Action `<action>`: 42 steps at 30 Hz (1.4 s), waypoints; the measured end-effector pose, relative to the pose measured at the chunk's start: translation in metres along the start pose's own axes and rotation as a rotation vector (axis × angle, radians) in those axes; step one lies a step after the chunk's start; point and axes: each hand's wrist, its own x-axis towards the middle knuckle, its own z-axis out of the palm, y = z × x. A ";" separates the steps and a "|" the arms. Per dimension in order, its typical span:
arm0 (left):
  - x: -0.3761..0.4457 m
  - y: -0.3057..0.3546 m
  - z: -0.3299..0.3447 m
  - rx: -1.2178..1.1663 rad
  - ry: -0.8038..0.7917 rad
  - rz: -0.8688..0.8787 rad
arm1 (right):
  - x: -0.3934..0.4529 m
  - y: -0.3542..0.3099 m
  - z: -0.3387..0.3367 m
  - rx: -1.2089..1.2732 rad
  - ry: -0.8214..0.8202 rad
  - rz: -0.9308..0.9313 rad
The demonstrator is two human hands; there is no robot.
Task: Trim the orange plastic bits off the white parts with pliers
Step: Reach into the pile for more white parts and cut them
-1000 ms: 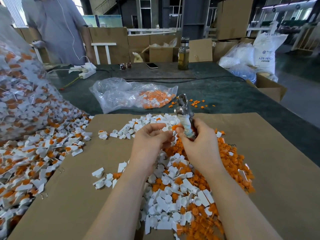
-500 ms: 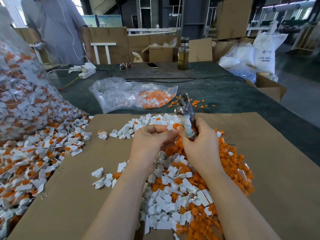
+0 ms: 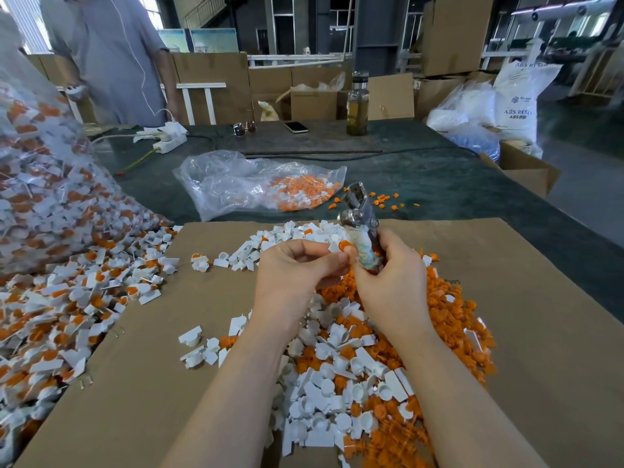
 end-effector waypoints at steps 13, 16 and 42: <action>0.000 -0.003 0.000 0.148 0.077 0.050 | 0.003 0.003 -0.003 -0.036 -0.141 0.034; 0.001 -0.005 0.001 0.207 0.100 0.066 | 0.003 0.001 -0.004 -0.043 -0.136 0.022; 0.003 0.002 -0.012 0.128 0.107 0.173 | 0.009 0.008 -0.026 -0.053 -0.499 0.080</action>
